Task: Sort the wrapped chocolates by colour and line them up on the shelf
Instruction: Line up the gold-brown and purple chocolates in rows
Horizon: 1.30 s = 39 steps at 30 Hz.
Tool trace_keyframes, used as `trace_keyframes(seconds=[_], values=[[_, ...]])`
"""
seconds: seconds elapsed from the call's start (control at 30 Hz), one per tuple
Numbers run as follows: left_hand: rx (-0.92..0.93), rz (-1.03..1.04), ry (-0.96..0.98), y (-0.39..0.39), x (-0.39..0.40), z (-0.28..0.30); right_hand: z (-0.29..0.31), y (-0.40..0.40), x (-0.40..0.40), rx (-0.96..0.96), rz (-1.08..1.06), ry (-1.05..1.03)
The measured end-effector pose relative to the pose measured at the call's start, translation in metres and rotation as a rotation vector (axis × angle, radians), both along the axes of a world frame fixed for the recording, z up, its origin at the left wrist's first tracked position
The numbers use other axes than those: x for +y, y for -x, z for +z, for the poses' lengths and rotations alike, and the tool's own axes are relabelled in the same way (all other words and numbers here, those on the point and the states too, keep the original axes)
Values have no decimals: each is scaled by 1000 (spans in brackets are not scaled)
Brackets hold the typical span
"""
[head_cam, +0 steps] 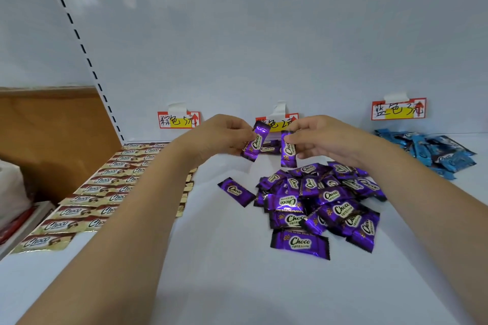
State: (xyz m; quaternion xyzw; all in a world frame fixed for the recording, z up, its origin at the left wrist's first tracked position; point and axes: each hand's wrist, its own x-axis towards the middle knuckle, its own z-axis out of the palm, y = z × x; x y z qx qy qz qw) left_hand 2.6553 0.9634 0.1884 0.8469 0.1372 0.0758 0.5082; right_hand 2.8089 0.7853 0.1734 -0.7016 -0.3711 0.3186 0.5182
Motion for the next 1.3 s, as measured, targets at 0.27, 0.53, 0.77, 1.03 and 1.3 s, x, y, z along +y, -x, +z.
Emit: trace_keyframes(seconds=[0.27,0.53,0.77,1.03,1.3], values=[[-3,65,-72,-5,-3,-5,-4,-7,1,-40,-177,-111],[-34,32,-29,-6,1,-10,-4,-10,-1,171,-128,-271],[-43,35,-97,-5,1,-10,-5,-13,1,47,-99,-266],[-73,75,-34,-7,3,-12,-11,-14,1,10,-89,-182],[18,0,-349,0,8,-8,-14,-13,3,-47,-59,-121]])
